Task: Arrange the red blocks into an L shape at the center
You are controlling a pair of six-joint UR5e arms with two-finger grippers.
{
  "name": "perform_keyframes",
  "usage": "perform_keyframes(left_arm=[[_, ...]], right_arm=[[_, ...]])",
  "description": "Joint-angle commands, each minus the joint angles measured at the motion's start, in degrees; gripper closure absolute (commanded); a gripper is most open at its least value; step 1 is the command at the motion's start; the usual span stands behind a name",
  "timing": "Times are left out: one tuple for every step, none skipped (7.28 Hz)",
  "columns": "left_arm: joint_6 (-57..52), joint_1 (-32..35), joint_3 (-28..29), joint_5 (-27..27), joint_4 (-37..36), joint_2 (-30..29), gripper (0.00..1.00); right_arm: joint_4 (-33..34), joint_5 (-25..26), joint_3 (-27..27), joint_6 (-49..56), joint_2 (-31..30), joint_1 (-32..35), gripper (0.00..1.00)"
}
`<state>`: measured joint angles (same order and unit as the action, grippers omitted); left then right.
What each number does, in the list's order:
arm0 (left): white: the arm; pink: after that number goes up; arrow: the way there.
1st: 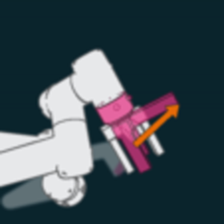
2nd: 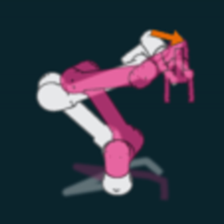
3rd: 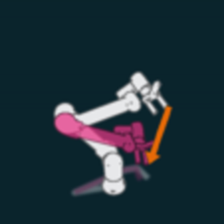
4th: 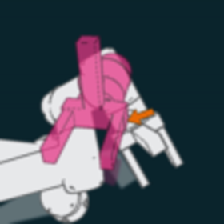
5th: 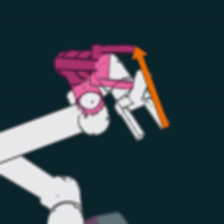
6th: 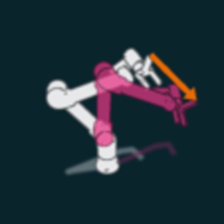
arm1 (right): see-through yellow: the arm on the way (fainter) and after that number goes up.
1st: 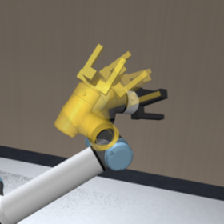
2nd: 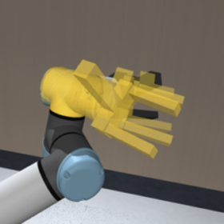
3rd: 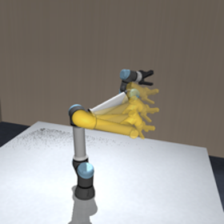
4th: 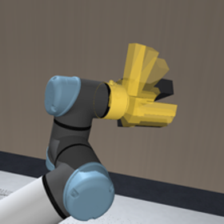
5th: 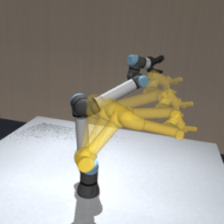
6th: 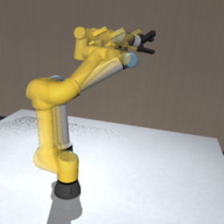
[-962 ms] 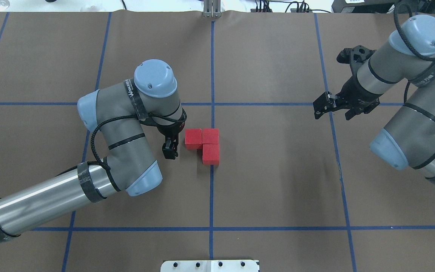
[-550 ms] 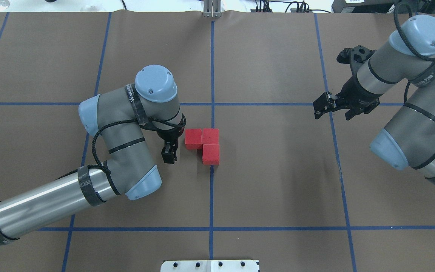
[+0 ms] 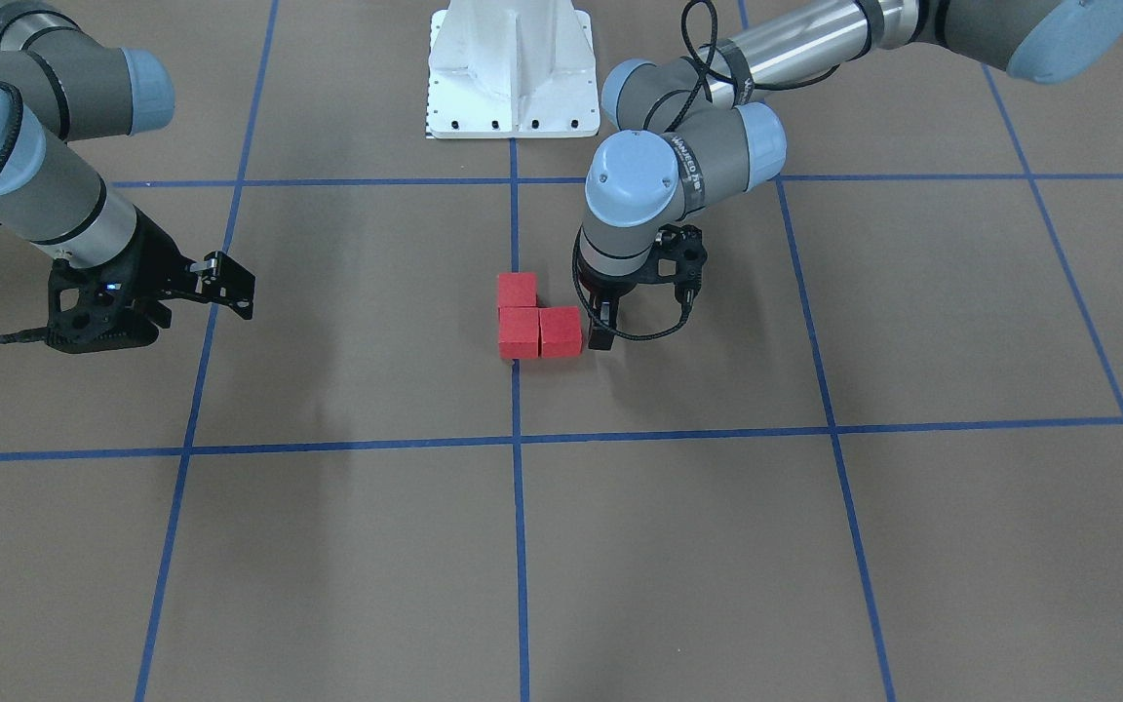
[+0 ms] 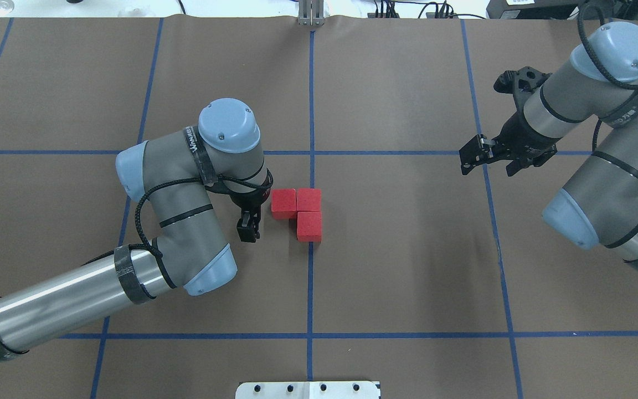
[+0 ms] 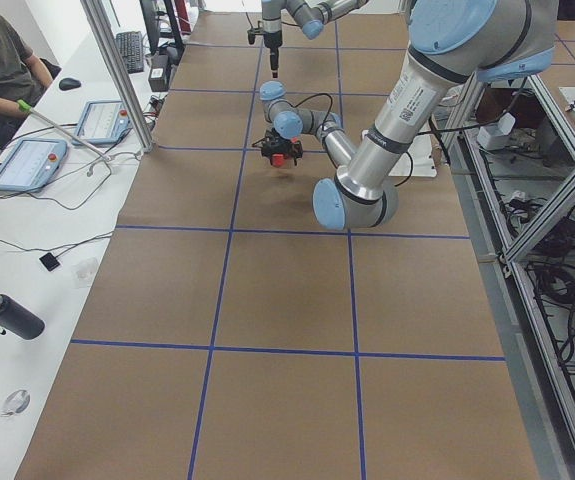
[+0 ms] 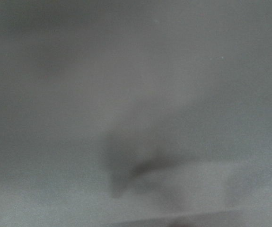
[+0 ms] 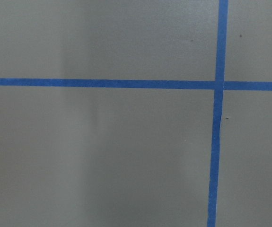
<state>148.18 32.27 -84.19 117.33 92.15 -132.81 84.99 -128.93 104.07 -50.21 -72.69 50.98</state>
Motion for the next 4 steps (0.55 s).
perform_keyframes(left_arm=[[0.0,-0.5,0.2,0.0,0.0,-0.2,0.00],[0.0,-0.5,0.1,0.0,0.0,-0.3,0.00],[0.0,-0.5,0.1,0.0,0.0,-0.3,0.00],[0.0,-0.5,0.0,0.9,0.0,-0.3,0.00]], right_arm=[[0.0,0.0,0.1,-0.1,-0.1,0.0,0.00],[0.0,0.0,0.2,-0.1,-0.1,0.0,0.00],[0.0,0.0,0.2,-0.2,-0.1,0.1,0.00],[0.0,0.0,0.4,-0.2,-0.1,0.1,0.00]])
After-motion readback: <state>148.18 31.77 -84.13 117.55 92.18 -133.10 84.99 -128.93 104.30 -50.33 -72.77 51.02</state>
